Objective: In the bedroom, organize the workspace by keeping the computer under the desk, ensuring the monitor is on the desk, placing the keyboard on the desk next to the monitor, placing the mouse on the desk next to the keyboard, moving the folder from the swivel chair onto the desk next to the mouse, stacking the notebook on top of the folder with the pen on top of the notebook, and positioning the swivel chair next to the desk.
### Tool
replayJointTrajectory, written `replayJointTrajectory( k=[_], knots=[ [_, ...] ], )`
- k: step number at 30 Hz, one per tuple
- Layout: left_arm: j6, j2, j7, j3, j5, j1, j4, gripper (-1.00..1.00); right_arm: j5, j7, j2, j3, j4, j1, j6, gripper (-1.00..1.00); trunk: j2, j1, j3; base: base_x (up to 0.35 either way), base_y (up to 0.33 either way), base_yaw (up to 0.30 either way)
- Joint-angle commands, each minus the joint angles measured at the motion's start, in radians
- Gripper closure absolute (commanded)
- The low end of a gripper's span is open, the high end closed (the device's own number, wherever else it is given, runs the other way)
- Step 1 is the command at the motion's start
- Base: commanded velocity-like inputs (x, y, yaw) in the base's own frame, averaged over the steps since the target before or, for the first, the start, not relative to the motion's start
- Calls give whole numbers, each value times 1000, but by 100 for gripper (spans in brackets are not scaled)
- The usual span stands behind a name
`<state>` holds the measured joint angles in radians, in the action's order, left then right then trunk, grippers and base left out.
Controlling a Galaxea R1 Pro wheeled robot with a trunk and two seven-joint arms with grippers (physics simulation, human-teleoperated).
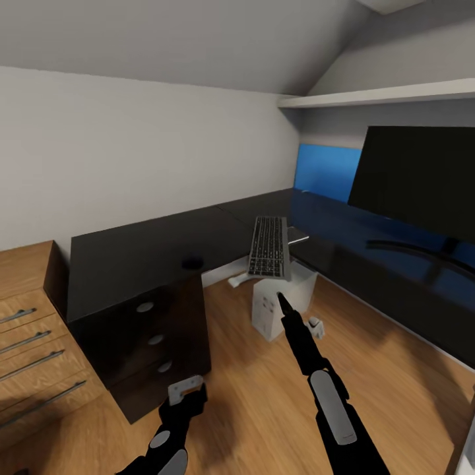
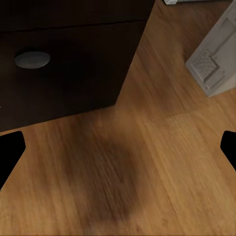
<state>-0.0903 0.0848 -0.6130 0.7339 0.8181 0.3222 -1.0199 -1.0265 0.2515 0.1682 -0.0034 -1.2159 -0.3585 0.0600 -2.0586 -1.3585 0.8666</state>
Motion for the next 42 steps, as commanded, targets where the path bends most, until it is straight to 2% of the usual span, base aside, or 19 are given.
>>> replayJointTrajectory(
  k=[1,7,11,15,42],
  knots=[
    [-9,1,-5,6,10,1,0,-100,-10,3,0,0,0,0,6,-100,0,0,1,157,125,0],
    [-9,-3,-5,8,10,1,1,-100,-10,3,1,3,1,0,6,-100,0,0,1,148,90,0],
    [-9,-17,-7,31,10,1,4,-100,-11,3,0,3,0,0,5,-100,0,0,1,25,13,0],
    [-9,-20,-7,37,10,1,4,-100,-12,3,0,2,-1,0,4,-100,0,0,1,4,2,0],
    [-8,-19,-7,36,10,1,4,-100,-10,4,-6,-6,-14,0,4,-100,0,0,1,0,0,0]
  ],
)
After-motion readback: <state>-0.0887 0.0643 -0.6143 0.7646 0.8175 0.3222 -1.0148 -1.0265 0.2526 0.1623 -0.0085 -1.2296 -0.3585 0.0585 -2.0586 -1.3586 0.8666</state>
